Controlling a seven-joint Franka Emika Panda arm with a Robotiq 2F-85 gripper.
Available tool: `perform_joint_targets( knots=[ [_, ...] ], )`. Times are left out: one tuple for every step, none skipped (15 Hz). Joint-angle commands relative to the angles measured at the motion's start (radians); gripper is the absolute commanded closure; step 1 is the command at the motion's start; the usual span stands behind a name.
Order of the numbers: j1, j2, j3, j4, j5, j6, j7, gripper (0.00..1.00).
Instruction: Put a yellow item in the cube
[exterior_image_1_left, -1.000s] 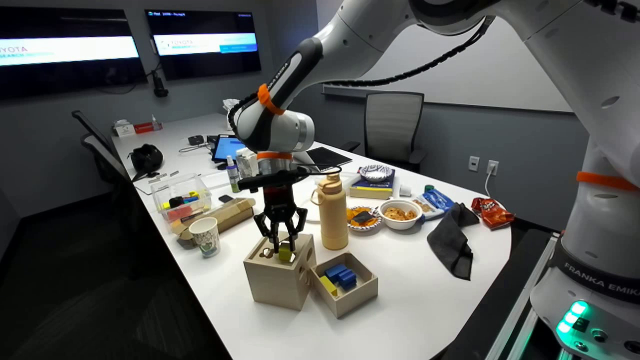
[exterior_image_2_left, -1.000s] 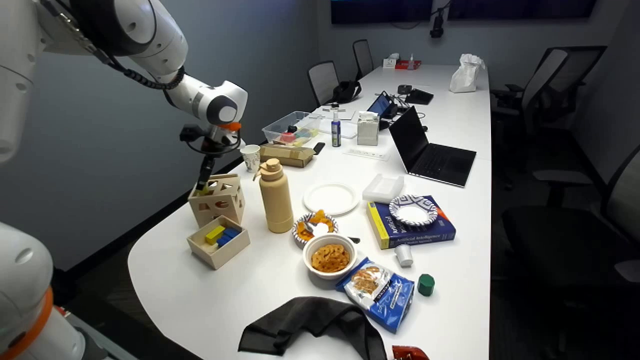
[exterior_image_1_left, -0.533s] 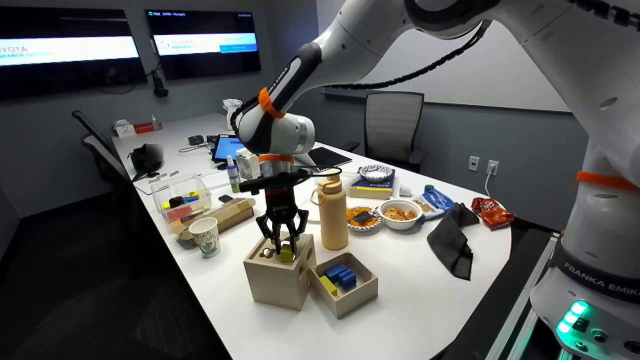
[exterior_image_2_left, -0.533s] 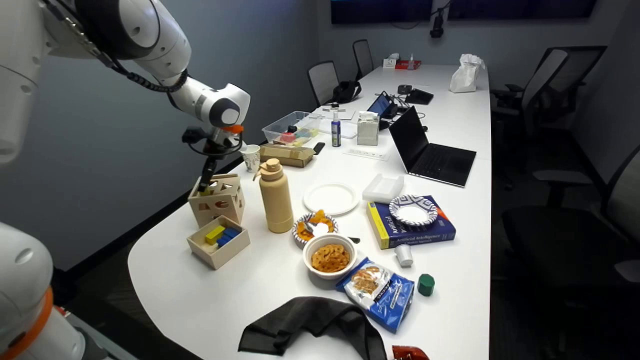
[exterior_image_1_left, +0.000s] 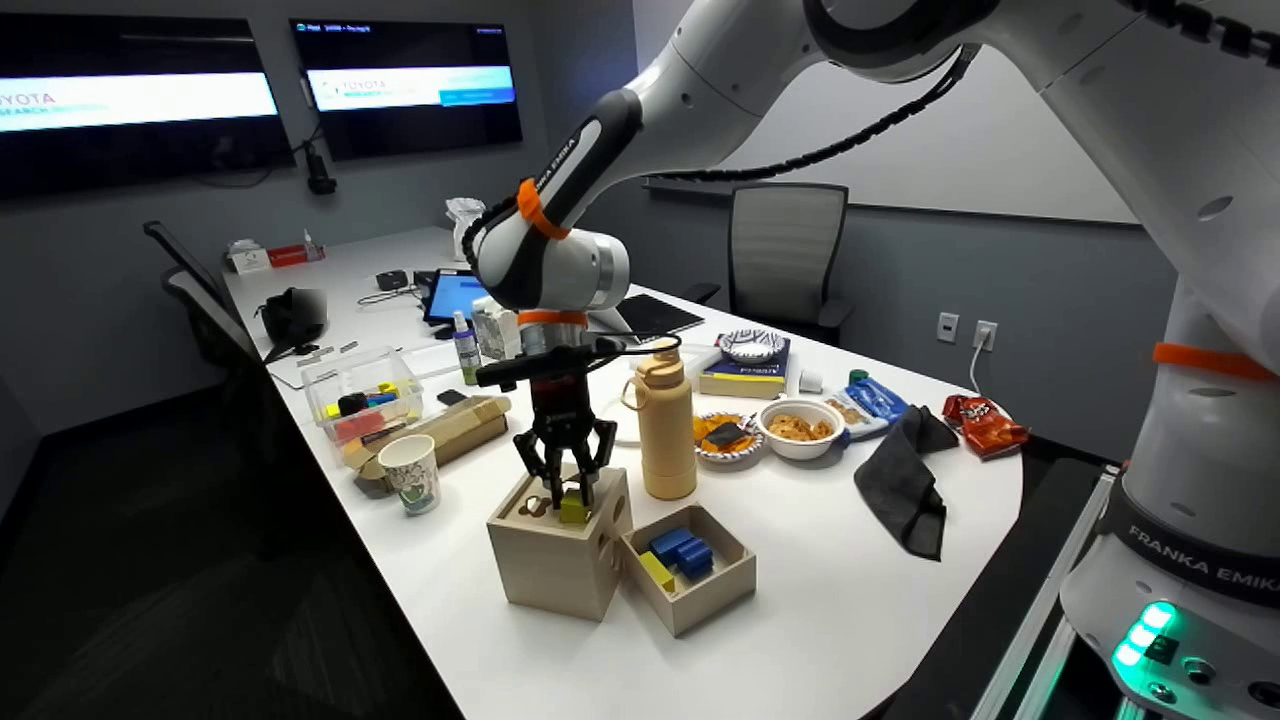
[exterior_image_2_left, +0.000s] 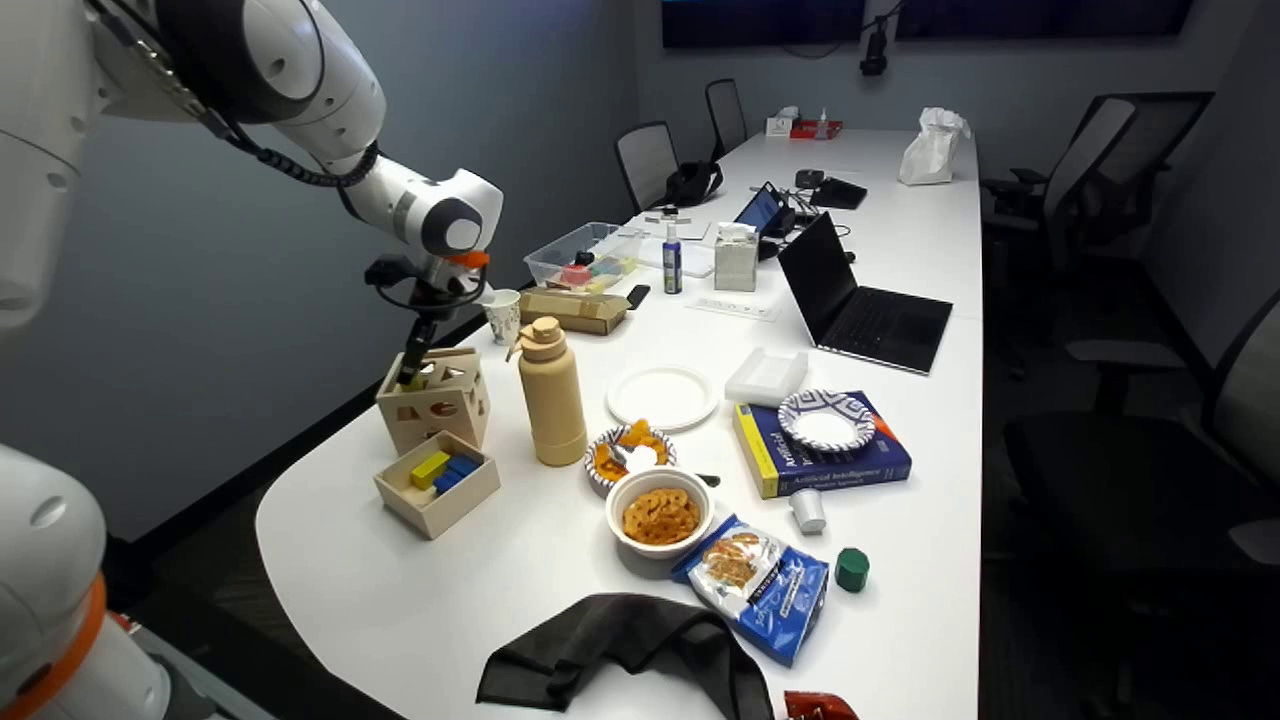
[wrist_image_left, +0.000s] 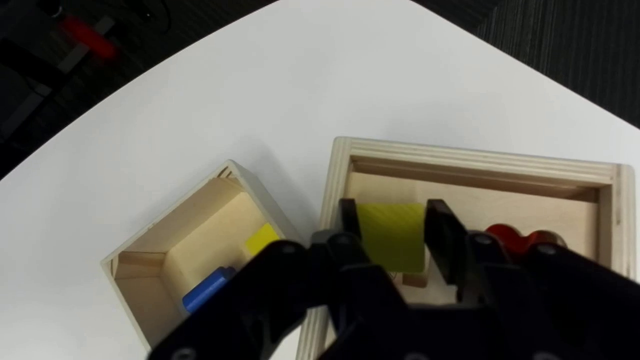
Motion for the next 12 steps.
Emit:
perform_joint_targets(
  knots=[
    [0.009, 0.023, -0.006, 0.039, 0.002, -0.036, 0.051, 0.87],
    [0.01, 0.023, -0.007, 0.039, 0.0, -0.036, 0.059, 0.87],
    [0.013, 0.023, -0.009, 0.039, -0.002, -0.037, 0.072, 0.87],
    [0.013, 0.023, -0.009, 0.039, -0.002, -0.038, 0.082, 0.87],
    [0.014, 0.023, -0.01, 0.039, -0.003, -0.039, 0.096, 0.87],
    [0.015, 0.025, -0.011, 0.04, -0.004, -0.039, 0.106, 0.87],
    [0.015, 0.026, -0.01, 0.042, -0.005, -0.04, 0.115, 0.87],
    [0.015, 0.027, -0.01, 0.044, -0.005, -0.04, 0.122, 0.87],
    [0.015, 0.029, -0.01, 0.044, -0.005, -0.041, 0.131, 0.87],
    [0.014, 0.029, -0.009, 0.044, -0.004, -0.04, 0.138, 0.87],
    [0.014, 0.03, -0.009, 0.045, -0.004, -0.039, 0.142, 0.87],
    [0.014, 0.032, -0.009, 0.048, -0.005, -0.04, 0.148, 0.87]
  ],
)
